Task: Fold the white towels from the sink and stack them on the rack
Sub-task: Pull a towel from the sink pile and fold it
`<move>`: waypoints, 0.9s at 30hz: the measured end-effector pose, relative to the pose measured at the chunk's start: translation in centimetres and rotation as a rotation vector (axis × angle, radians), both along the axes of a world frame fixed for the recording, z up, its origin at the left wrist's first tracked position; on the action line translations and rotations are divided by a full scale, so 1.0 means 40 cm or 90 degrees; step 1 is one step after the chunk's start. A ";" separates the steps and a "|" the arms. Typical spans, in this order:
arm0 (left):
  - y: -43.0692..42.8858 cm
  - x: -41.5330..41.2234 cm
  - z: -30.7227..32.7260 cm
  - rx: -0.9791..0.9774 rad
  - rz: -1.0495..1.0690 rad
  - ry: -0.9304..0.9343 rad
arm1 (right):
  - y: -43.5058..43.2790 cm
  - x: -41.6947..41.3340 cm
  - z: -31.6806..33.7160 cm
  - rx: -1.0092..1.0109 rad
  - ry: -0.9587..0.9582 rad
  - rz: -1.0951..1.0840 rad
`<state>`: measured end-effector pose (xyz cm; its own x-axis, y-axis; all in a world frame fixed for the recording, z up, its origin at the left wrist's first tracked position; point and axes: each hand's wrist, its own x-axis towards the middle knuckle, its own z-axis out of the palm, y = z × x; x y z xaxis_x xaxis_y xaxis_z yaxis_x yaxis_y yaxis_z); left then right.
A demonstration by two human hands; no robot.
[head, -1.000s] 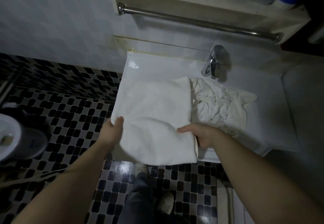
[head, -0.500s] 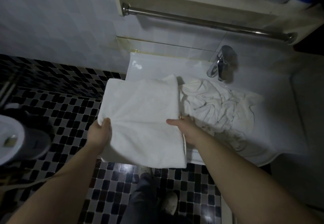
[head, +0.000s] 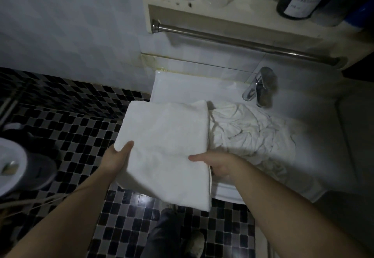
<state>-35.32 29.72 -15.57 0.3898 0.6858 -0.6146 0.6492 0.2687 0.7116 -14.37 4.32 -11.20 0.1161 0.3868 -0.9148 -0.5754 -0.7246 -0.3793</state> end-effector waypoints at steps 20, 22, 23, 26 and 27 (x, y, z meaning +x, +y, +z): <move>0.178 0.144 0.195 -0.206 0.088 -0.281 | 0.208 0.163 0.260 0.369 -0.100 -0.247; 0.193 0.165 0.237 -0.205 0.040 -0.327 | 0.196 0.197 0.291 0.415 -0.113 -0.272; 0.199 0.176 0.256 -0.203 0.017 -0.342 | 0.187 0.211 0.302 0.421 -0.117 -0.285; 0.196 0.205 0.293 -0.151 -0.024 -0.334 | 0.159 0.213 0.310 0.337 -0.115 -0.264; 0.191 0.213 0.294 -0.136 -0.042 -0.318 | 0.155 0.205 0.306 0.297 -0.120 -0.241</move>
<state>-26.80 37.35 -3.83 0.7084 0.5299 -0.4663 0.2666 0.4109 0.8719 -6.16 10.54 1.03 0.4660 0.6405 -0.6104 -0.6516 -0.2183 -0.7265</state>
